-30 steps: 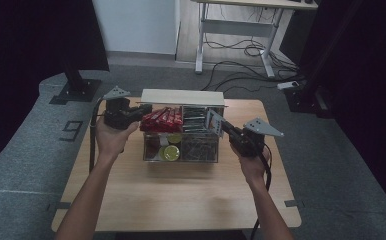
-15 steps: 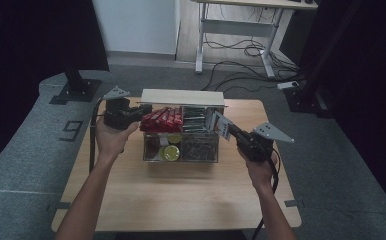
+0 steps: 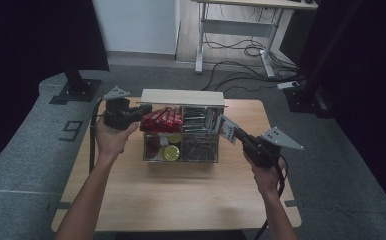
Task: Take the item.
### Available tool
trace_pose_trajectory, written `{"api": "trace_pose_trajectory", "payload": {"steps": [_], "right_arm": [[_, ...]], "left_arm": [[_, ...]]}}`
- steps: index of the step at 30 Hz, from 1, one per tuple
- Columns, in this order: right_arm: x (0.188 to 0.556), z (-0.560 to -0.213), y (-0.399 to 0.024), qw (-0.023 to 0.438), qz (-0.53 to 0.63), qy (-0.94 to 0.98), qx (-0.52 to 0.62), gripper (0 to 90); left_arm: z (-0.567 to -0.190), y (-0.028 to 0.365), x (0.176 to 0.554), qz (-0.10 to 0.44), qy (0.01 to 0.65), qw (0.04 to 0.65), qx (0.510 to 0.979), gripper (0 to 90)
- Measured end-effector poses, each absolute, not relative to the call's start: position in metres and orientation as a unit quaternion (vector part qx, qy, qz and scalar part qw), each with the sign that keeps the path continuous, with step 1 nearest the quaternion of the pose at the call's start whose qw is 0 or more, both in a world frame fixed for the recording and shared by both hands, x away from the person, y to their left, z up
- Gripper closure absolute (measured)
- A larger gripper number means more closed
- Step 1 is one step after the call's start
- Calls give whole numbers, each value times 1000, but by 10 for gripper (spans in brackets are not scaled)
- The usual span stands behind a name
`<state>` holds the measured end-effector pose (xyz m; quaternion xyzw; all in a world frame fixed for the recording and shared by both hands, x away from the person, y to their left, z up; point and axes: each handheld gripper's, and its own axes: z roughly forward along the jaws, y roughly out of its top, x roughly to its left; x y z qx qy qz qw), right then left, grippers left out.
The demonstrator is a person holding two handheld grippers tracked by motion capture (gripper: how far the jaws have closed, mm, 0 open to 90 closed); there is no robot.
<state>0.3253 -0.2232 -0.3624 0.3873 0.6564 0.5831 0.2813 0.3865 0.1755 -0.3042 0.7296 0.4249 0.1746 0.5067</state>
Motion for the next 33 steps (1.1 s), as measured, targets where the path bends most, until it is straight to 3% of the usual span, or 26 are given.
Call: {"api": "trace_pose_trajectory", "payload": {"steps": [33], "right_arm": [[312, -388, -262, 284, 581, 637, 419, 897]], "left_arm": [[-304, 175, 387, 175, 426, 504, 731, 900]]}}
